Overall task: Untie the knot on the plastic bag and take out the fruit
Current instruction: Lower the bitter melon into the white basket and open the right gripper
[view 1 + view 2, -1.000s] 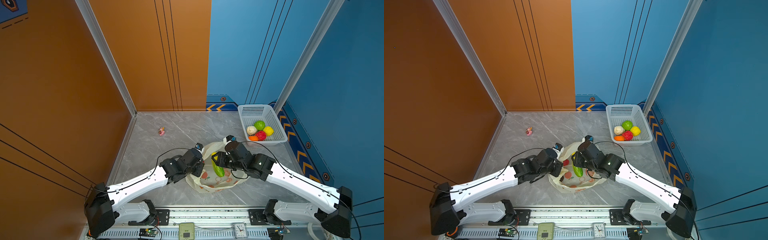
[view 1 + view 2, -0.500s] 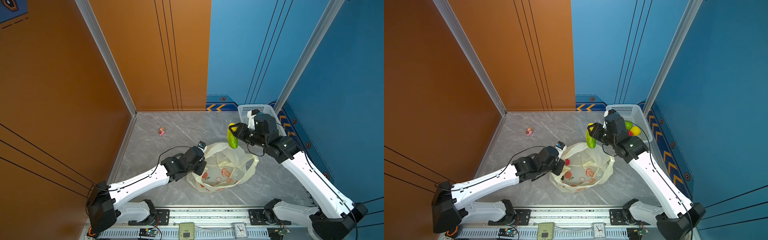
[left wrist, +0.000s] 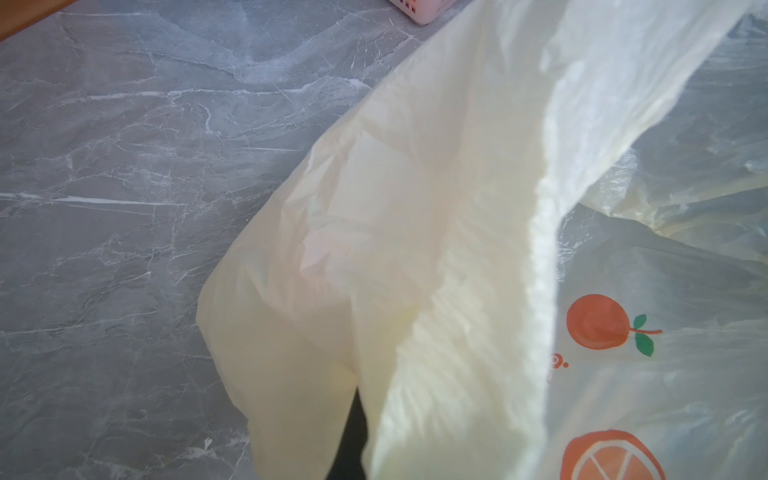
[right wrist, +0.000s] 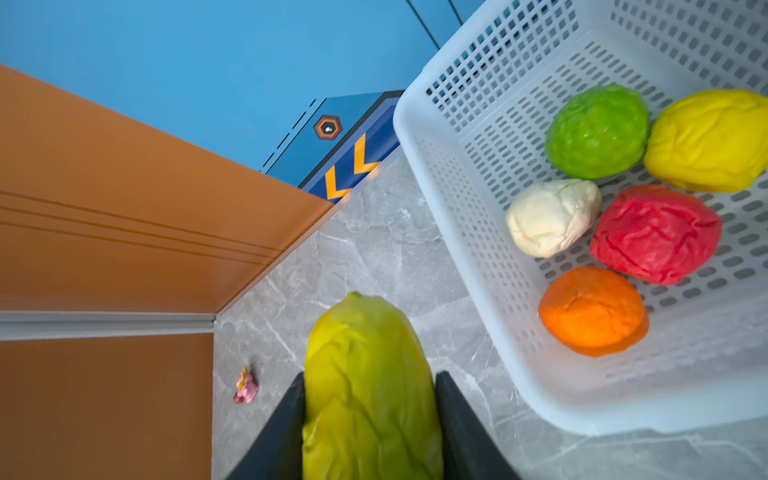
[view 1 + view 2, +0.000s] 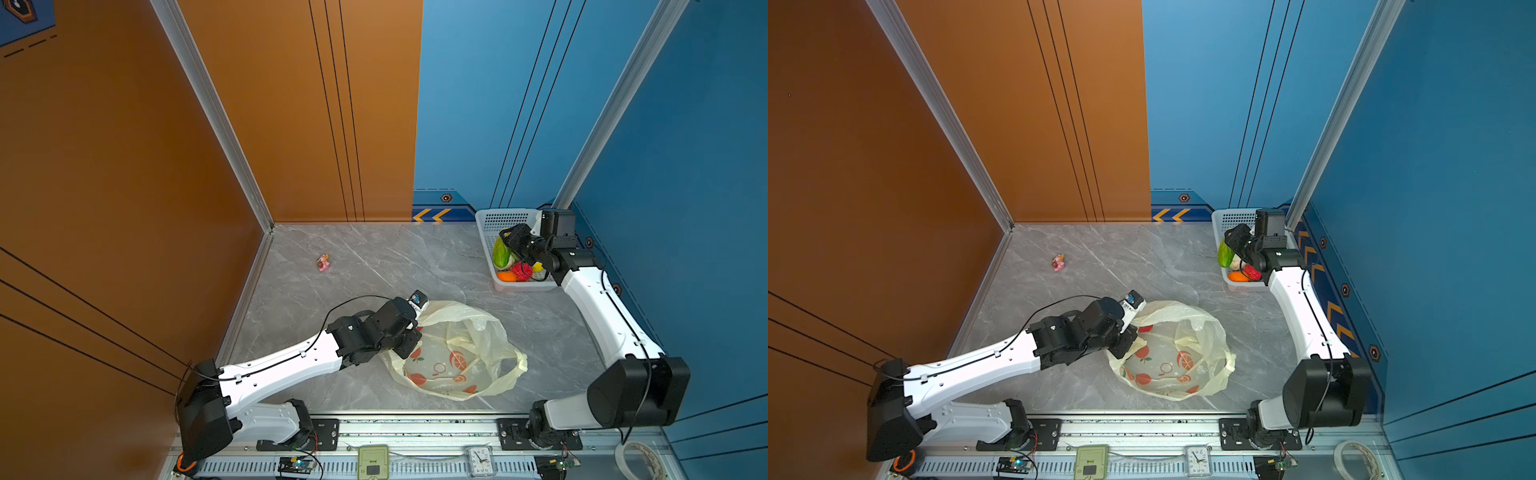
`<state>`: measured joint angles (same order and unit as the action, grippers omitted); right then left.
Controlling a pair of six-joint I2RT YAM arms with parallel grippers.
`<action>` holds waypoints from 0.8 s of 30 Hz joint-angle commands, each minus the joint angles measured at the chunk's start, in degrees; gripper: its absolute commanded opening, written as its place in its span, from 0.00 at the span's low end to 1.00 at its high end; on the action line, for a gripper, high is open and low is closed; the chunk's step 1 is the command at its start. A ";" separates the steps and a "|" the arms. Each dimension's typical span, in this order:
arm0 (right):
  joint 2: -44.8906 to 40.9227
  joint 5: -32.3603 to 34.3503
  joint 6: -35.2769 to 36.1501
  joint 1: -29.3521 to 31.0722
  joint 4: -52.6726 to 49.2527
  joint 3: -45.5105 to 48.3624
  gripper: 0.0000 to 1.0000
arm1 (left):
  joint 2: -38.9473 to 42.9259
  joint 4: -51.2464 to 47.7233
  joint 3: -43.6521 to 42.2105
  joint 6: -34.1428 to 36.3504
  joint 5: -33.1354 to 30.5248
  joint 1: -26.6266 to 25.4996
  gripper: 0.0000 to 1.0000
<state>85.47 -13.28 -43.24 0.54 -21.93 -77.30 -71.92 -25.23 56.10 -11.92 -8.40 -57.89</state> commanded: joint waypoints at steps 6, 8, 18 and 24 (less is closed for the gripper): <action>14.93 3.61 3.19 -3.72 11.03 -4.21 0.41 | 1.40 0.22 0.20 5.71 -1.68 -0.20 0.00; 17.79 3.95 3.21 -4.29 11.72 -6.00 0.41 | 1.85 0.88 -0.33 6.32 -2.04 -0.22 0.00; 32.02 3.86 3.87 -5.64 12.11 -17.66 0.42 | 4.34 4.84 -3.54 9.00 -4.01 -0.12 0.00; 40.47 4.72 4.22 -5.02 7.40 -27.53 0.52 | 6.08 7.80 -6.14 10.05 -4.92 0.17 0.00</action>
<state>124.20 -10.22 -40.18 -4.82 -11.55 -101.19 -67.24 -19.97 51.22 -3.57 -11.77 -57.87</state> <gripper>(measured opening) 0.506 0.045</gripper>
